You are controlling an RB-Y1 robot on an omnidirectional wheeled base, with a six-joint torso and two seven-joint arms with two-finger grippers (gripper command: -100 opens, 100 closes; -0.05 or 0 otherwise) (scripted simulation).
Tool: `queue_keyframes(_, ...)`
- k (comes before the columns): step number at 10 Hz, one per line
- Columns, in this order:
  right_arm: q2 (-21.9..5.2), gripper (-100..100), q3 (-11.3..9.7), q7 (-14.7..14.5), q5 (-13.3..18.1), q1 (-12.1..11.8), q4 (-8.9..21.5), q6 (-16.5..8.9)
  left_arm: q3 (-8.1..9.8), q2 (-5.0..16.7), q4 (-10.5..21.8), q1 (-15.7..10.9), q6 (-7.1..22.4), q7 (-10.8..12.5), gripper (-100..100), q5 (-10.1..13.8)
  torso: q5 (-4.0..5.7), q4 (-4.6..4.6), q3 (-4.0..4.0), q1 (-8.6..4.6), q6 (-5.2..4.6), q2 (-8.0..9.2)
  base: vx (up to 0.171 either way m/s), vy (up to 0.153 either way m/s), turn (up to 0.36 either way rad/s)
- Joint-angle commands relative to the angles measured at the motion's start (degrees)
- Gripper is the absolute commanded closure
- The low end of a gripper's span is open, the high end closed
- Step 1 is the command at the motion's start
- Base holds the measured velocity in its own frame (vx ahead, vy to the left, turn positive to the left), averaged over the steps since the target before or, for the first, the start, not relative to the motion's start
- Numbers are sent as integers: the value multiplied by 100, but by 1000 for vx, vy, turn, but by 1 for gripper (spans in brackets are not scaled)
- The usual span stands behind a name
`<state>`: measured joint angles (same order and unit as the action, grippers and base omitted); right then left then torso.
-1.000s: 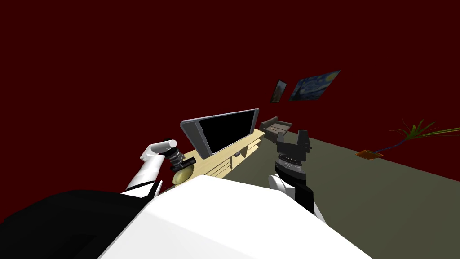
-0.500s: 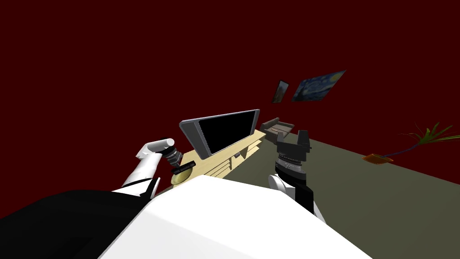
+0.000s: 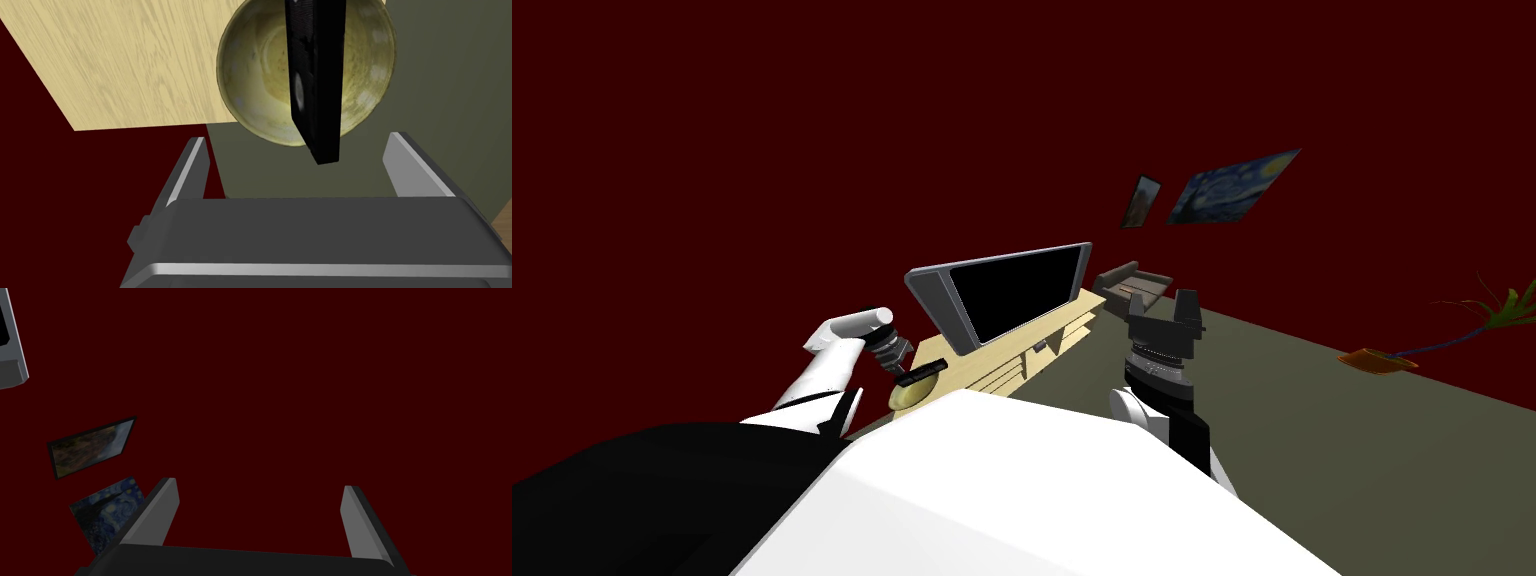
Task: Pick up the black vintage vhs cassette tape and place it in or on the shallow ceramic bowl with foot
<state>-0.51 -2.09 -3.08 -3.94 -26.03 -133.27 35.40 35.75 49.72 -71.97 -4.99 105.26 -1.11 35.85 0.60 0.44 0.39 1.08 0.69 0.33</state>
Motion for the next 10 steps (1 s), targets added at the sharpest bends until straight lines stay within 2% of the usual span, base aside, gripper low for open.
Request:
queue_keyframes(1, 0, 0, 0, 0, 0, 0, 0, 0, 4, -13, 207, 18, 9, -19, -100, 0, 0, 0, 0, 0, 0, 0, -4, 5, -23)
queue_keyframes(2, 0, 0, 0, 0, 0, 0, 0, 0, 25, 289, 436, -123, -252, -311, -100, 13, -2, 1, 4, 7, 1, 6, 41, -48, 141)
queue_keyframes(4, 0, 0, 0, 0, 0, -1, 0, 0, 25, 367, 885, -123, -252, -587, -100, 13, 4, -2, -6, -19, 2, -11, 54, -72, 40)
queue_keyframes(5, 0, 0, 0, 0, 0, 0, 0, 0, 25, 367, 1028, -123, -252, -587, -100, 13, 3, -2, -6, -16, 0, -10, 17, -24, -22)
queue_keyframes(6, 0, 0, 0, 0, 0, 0, 0, 0, 46, 652, 1232, -264, -514, -861, -100, 25, 1, -1, -2, -4, 0, -3, 48, -63, 64)
queue_keyframes(7, 0, 0, 0, 0, 0, -1, 0, 0, 46, 747, 1385, -264, -514, -1011, -100, 25, 4, -1, -4, -14, 3, -9, 55, -68, 154)
queue_keyframes(8, 0, 0, 0, 0, 0, -1, 0, 0, 46, 747, 1560, -264, -514, -1155, -100, 25, 4, -2, -6, -16, 4, -10, 34, -45, 59)
queue_keyframes(10, 0, 0, 0, 0, 0, 0, 0, 0, 46, 747, 1821, -264, -514, -1155, -100, 25, 1, -1, -1, -4, -1, -2, 13, -22, -70)
